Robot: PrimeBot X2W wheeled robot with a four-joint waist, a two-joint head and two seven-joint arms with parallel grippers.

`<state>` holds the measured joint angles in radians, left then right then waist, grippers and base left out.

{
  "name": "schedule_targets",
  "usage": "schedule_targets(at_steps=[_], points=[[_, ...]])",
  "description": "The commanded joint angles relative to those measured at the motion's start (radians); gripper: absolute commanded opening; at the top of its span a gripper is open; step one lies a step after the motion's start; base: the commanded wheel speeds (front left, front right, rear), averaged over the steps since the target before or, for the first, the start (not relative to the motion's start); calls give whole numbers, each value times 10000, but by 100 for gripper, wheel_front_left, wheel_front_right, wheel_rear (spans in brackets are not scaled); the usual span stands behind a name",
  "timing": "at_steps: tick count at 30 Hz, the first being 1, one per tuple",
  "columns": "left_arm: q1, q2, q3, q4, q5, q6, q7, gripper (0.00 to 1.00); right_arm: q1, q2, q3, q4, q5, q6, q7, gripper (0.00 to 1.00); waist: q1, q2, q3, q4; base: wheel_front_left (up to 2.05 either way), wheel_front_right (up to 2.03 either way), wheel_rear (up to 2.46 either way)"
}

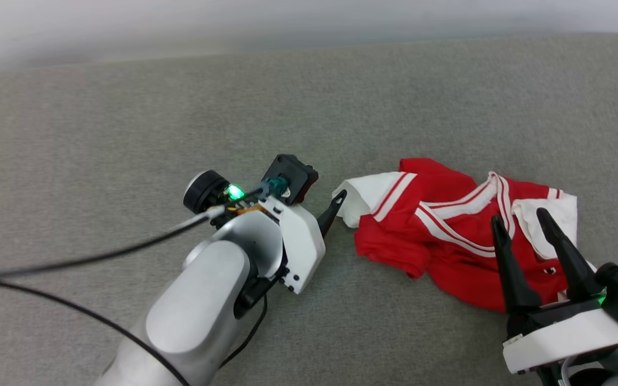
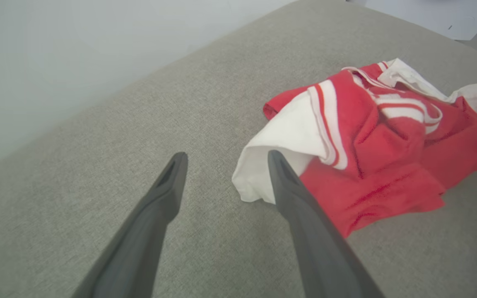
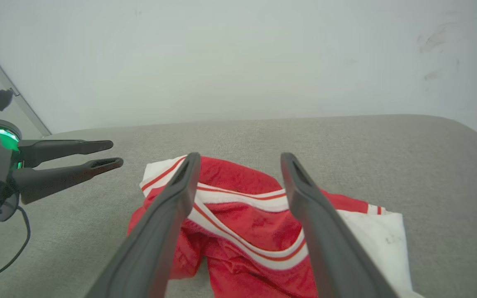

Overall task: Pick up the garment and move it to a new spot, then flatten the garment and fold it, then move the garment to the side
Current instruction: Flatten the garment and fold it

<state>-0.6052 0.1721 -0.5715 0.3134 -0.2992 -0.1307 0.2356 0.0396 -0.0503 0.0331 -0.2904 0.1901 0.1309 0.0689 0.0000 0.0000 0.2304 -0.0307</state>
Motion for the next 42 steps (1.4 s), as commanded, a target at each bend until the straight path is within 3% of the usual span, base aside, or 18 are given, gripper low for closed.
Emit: schedule_targets(at_steps=[1,16,17,18,20,23,29,35,42], points=[[-284,118,-183,241,-220,5,237,100,-164,3,19,57,79,-3,-105,100,0,0,364,-361,0,0,0],[-2450,938,-3176,2553,-2388,4,2681,100,-630,1,246,897,693,-3,-836,100,0,0,1103,-1245,0,0,0],[-2483,981,-3354,2676,-2577,2,2927,86,-656,1,259,949,724,-3,-872,100,0,0,1104,-1271,0,0,0],[-2479,1011,-3536,2792,-2777,2,3181,47,-689,1,261,994,737,-3,-893,100,0,0,1097,-1294,0,0,0],[-2557,1104,-3829,2880,-3059,2,3434,0,-726,1,266,1090,777,-3,-948,100,0,0,1081,-1327,0,0,0],[-2687,1264,-4163,2960,-3391,2,3627,0,-761,1,252,1202,838,-3,-1006,100,0,0,1031,-1333,0,0,0],[-3127,1518,-3935,2723,-3122,158,2339,0,-696,1,166,1344,948,-3,-1059,100,0,0,835,-1219,0,0,0],[-2902,2302,-3527,1687,-2415,1186,606,0,-563,1,-89,1356,944,-3,-968,100,0,0,451,-912,0,0,0],[-1933,3689,-2827,-420,-2352,2380,-199,0,-436,1,-312,1251,907,-3,-801,100,0,0,59,-309,0,0,0]])
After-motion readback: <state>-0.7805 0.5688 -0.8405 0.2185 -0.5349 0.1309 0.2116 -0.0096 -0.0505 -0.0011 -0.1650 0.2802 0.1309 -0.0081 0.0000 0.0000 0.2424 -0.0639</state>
